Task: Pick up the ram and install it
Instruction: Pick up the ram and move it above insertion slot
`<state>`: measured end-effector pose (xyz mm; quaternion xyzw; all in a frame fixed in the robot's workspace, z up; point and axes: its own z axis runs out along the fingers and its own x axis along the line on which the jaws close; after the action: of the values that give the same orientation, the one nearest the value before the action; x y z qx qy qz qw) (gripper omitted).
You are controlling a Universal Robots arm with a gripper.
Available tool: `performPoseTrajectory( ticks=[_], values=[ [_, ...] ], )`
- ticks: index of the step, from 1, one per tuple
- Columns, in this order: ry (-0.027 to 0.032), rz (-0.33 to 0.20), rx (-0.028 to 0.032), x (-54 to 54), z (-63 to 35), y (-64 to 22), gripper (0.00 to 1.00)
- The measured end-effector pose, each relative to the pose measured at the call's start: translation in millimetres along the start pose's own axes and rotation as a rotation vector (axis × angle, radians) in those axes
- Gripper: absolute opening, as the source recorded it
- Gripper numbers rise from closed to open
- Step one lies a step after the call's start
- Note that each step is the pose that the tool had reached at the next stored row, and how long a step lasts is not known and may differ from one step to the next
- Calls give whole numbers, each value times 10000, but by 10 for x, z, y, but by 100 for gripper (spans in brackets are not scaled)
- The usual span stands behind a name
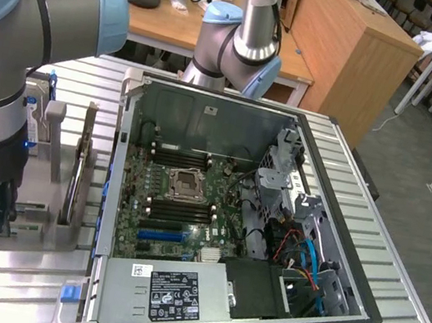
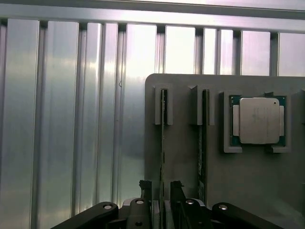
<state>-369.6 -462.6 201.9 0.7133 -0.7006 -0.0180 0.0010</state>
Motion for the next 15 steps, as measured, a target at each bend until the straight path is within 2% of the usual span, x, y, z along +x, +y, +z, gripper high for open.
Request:
performPoseTrajectory(
  ticks=[15],
  values=[
    [1,1,-2,-10,1,0,30]
  ],
)
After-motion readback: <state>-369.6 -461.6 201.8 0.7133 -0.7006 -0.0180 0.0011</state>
